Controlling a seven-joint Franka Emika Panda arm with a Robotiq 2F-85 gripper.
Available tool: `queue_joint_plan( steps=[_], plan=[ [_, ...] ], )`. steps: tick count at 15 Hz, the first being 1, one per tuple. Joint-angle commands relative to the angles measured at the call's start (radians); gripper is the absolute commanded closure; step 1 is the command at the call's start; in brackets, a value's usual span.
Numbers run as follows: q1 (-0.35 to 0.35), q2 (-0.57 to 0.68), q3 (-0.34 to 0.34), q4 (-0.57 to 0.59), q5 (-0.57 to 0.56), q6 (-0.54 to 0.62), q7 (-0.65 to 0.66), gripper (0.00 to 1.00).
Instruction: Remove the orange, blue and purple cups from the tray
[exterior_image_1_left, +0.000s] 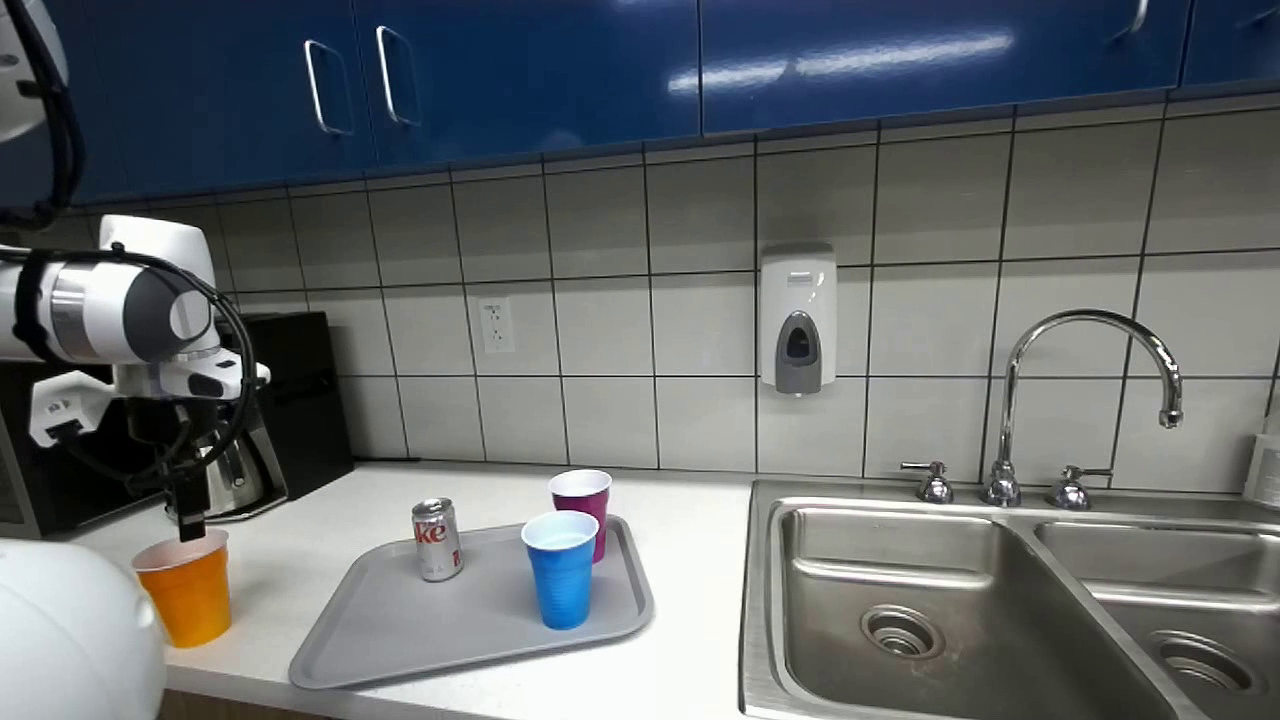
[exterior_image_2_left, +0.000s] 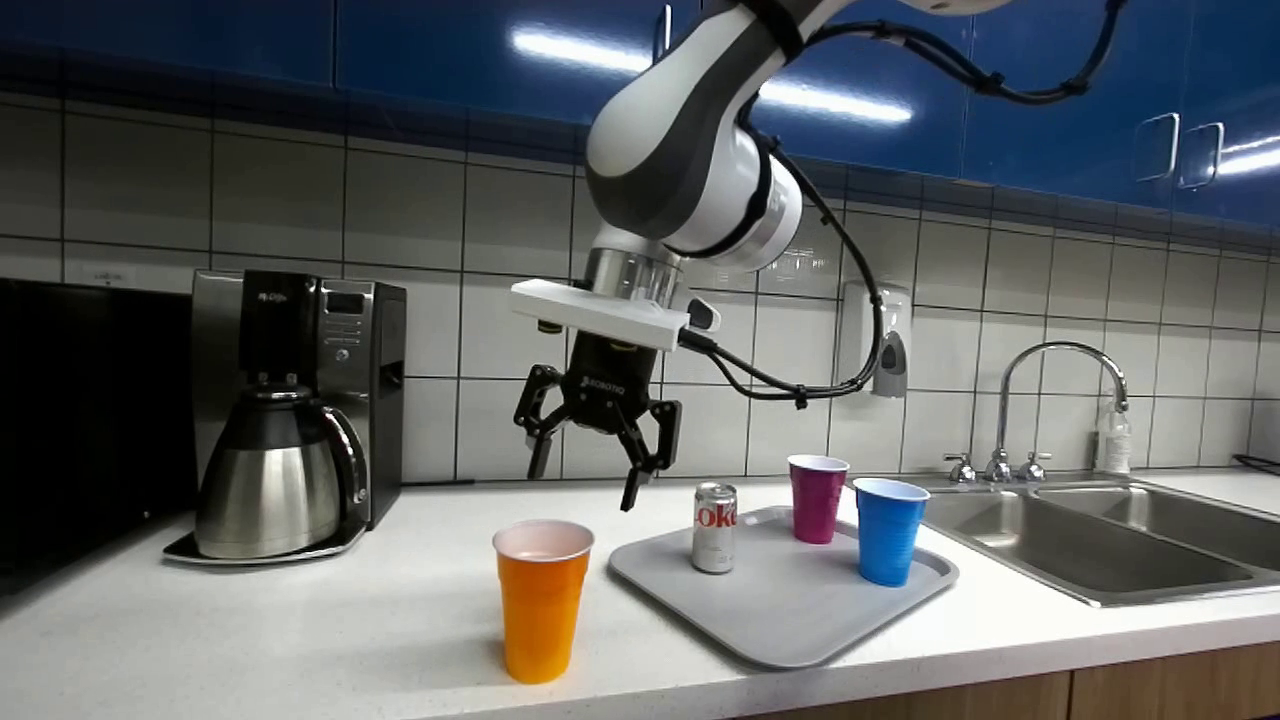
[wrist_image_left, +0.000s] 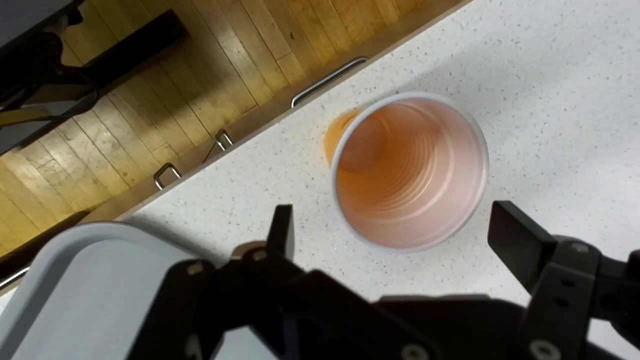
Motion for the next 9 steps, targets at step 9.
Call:
queue_joint_plan(
  steps=[9],
  plan=[
    [-0.096, -0.249, -0.078, -0.135, 0.102, -0.116, -0.268, 0.0]
  ],
)
